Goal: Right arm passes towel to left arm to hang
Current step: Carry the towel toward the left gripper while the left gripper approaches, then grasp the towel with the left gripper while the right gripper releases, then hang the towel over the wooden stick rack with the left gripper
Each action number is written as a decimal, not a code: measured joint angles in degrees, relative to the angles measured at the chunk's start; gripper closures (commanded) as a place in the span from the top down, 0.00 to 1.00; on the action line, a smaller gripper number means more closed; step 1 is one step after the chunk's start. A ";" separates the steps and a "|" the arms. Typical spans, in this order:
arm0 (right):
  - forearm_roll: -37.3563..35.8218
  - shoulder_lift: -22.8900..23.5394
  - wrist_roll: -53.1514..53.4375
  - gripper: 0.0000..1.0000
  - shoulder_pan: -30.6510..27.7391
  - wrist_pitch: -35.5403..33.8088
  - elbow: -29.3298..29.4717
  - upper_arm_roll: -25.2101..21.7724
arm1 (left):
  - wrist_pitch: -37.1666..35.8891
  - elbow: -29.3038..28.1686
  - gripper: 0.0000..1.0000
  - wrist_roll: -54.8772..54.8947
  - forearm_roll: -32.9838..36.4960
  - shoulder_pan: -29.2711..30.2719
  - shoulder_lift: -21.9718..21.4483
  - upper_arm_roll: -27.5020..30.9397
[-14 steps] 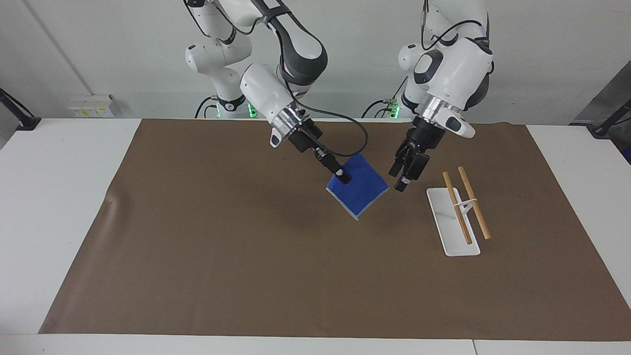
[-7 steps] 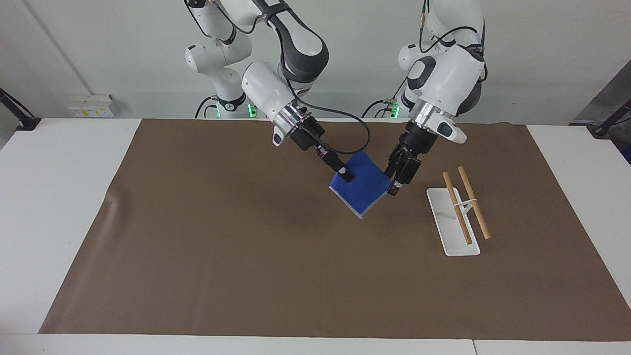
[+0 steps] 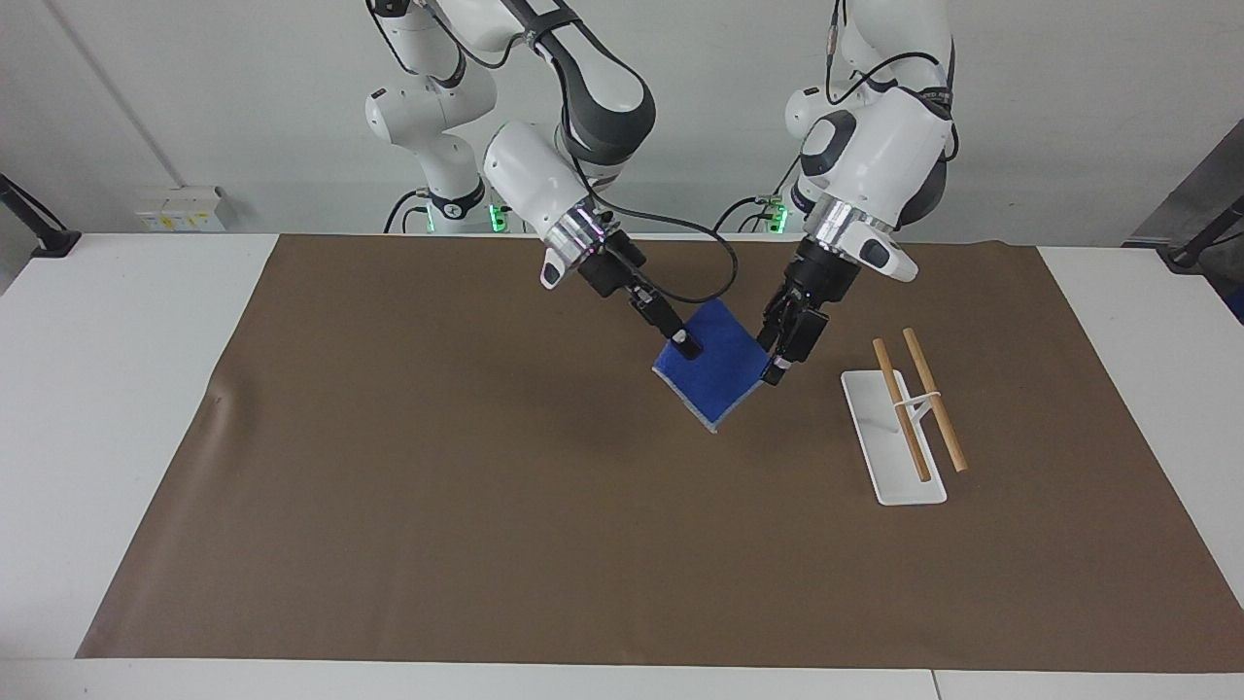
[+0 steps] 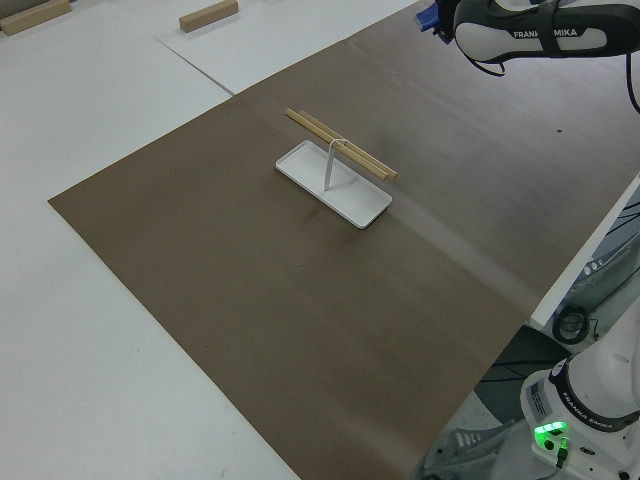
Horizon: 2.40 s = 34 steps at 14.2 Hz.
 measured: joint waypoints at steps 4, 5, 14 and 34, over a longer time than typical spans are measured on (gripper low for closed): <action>0.00 0.07 -1.48 0.00 0.92 1.79 -0.19 0.02 | 0.05 0.00 0.40 0.00 0.00 0.00 0.22 -0.08; 0.00 0.08 -1.95 0.00 1.42 2.14 -0.26 0.02 | 0.05 0.00 0.34 0.00 -0.01 -0.01 0.27 -0.19; 0.00 0.11 -3.18 0.00 1.87 3.20 -0.67 -0.02 | 0.05 -0.04 0.00 4.42 0.00 -0.03 0.46 -0.54; -19.74 0.93 -45.40 1.00 -15.06 0.89 -10.14 -0.98 | 0.41 -5.17 0.00 15.97 0.00 3.05 0.85 18.35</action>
